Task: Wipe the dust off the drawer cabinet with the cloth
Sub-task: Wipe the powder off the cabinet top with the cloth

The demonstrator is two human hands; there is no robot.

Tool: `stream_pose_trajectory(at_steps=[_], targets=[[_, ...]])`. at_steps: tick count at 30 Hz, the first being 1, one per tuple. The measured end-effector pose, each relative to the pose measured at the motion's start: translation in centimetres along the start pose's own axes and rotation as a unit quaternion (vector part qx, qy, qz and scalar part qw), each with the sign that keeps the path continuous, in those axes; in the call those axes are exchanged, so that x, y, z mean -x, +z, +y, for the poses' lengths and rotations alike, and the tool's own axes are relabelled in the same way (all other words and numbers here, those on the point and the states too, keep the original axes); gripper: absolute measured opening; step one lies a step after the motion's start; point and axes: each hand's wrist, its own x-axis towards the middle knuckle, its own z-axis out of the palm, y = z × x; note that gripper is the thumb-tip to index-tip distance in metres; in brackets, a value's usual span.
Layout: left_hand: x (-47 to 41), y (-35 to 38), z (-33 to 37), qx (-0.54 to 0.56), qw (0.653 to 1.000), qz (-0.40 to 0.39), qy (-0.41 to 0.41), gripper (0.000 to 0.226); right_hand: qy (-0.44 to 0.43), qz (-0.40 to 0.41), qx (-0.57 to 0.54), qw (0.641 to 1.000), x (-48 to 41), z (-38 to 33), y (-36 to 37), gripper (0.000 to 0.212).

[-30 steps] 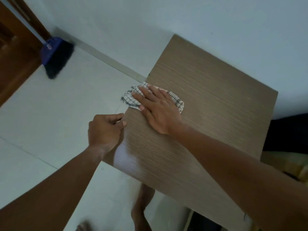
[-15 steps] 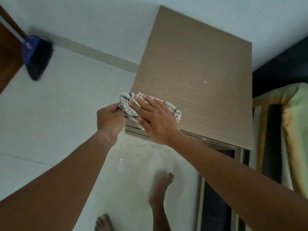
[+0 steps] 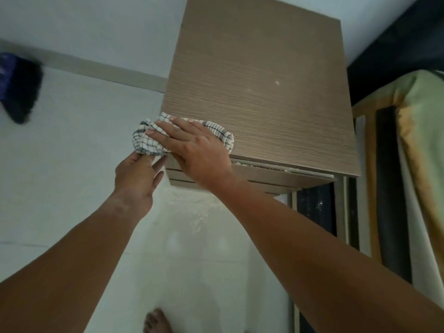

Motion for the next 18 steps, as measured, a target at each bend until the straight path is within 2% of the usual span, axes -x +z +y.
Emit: stream_pose_trajectory(at_steps=[4, 7, 11, 15, 18], targets=[[1.1, 2.0, -0.1, 0.030, 0.998, 0.043, 0.027, 0.026, 0.058, 0.077, -0.002, 0.995, 3.5, 1.3, 0.1, 0.047], [1.2, 3.6, -0.7, 0.015, 0.990, 0.120, 0.071, 0.044, 0.067, 0.114, 0.020, 0.991, 7.2, 4.2, -1.0, 0.041], [1.7, 6.1, -1.1, 0.013, 0.978, 0.190, 0.083, 0.065, 0.081, 0.122, 0.038, 0.988, 12.1, 8.4, -2.9, 0.035], [3.4, 9.4, -2.4, -0.042, 0.972, 0.205, 0.109, 0.088, 0.124, 0.129, 0.044, 0.983, 16.1, 10.8, -4.3, 0.038], [3.8, 11.6, -4.0, -0.067, 0.969, 0.207, 0.118, 0.080, 0.185, 0.149, 0.044, 0.970, 19.2, 11.9, -5.1, 0.044]])
